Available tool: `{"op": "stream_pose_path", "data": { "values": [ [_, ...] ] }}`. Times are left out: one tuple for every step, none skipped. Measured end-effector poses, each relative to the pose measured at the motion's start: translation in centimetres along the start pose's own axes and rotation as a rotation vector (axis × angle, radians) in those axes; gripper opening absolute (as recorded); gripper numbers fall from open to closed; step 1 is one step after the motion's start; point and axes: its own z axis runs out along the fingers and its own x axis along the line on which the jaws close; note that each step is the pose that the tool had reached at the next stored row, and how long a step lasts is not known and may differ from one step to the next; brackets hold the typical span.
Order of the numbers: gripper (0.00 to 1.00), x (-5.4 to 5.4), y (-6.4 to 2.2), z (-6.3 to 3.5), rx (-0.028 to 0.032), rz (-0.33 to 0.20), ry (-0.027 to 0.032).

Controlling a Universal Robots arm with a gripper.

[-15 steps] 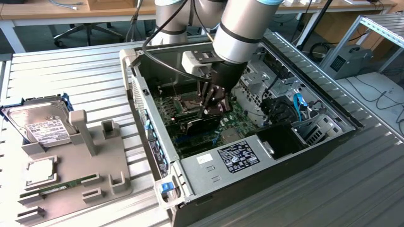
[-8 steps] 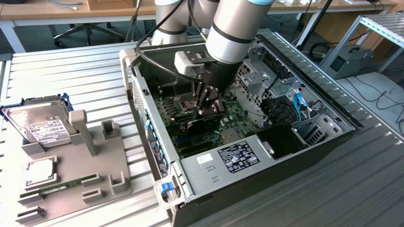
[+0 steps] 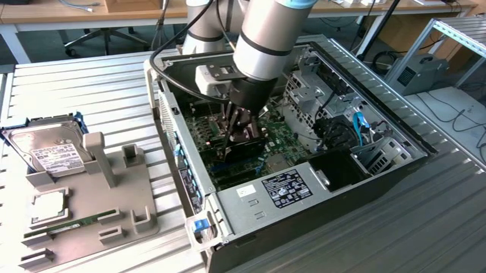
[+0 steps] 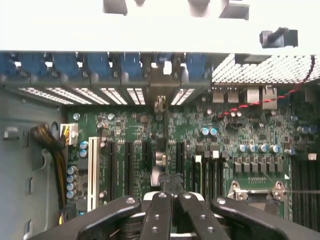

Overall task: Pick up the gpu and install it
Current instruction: 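Press down on the gpu until it lock into place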

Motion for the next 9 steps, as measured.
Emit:
{"op": "stream_pose_path", "data": {
  "values": [
    [0.11,-0.01,0.11,0.07,0.0001,0.0,0.0],
    [0.11,-0.01,0.24,0.15,0.0002,0.0,0.0002],
    [0.11,-0.01,0.35,0.21,0.0002,0.0,0.0003],
    [0.11,-0.02,0.48,0.28,0.0,0.0,0.0002],
    [0.11,-0.02,0.59,0.34,-0.0001,0.0,0.0],
    [0.11,-0.02,0.69,0.41,0.0,0.0,-0.0001],
    [0.11,-0.02,0.73,0.45,-0.0001,0.0,0.0001],
    [0.11,-0.02,0.73,0.47,-0.0001,0.0,0.0002],
    [0.11,-0.02,0.72,0.52,0.0002,0.0,-0.0002]
  ]
}}
